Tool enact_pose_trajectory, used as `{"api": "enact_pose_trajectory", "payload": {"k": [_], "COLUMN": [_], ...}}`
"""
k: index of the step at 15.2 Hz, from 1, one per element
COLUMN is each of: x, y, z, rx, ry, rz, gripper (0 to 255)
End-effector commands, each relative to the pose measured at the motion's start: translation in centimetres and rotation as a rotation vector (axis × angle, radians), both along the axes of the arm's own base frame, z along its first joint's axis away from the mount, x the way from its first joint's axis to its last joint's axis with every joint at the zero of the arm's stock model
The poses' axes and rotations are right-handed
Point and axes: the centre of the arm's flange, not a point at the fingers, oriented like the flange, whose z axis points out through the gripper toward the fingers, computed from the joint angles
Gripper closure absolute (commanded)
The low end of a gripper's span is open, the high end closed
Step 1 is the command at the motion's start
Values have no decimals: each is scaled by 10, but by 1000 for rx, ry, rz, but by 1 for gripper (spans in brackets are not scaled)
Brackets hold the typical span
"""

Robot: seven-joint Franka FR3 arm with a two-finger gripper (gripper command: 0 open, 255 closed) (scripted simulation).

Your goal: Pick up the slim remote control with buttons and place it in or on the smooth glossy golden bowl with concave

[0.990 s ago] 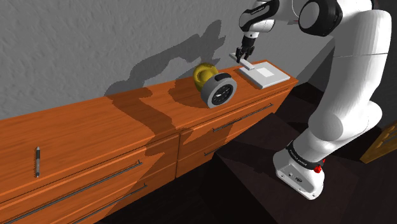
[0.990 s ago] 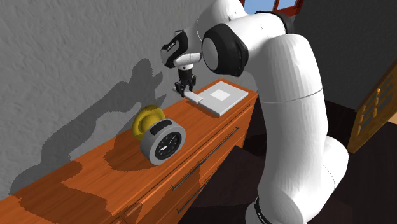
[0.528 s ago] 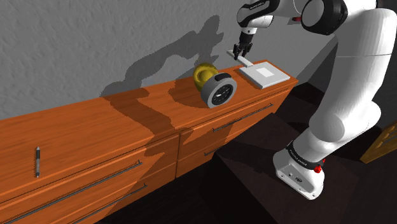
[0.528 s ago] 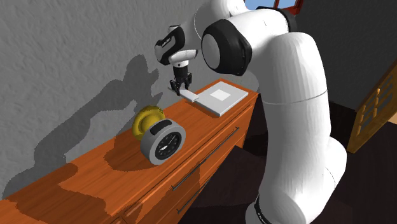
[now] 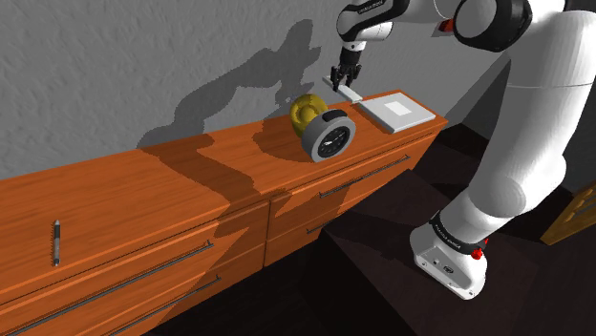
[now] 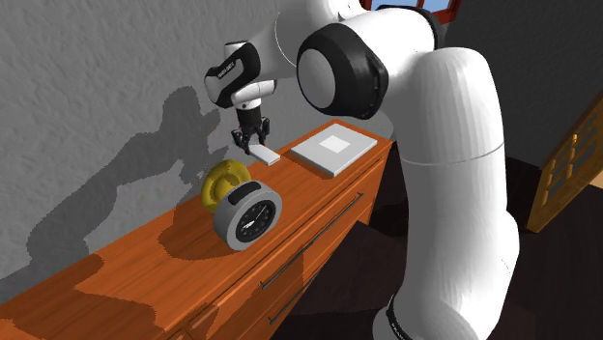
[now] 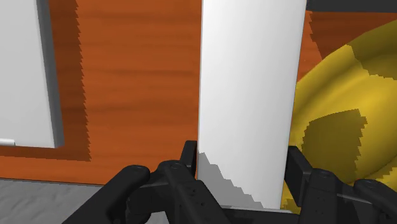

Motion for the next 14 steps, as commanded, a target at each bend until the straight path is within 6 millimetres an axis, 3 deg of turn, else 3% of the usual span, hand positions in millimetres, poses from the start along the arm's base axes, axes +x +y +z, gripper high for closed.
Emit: {"api": "enact_pose_trajectory", "payload": {"k": [1,9,14], "x": [6,28,28], "y": [29,130,130], "z": [-1,2,-25], "rx": [0,0,0], "ry": [-1,-1,-1], "rz": [-1,-1,-1], "gripper": [255,255,255]}}
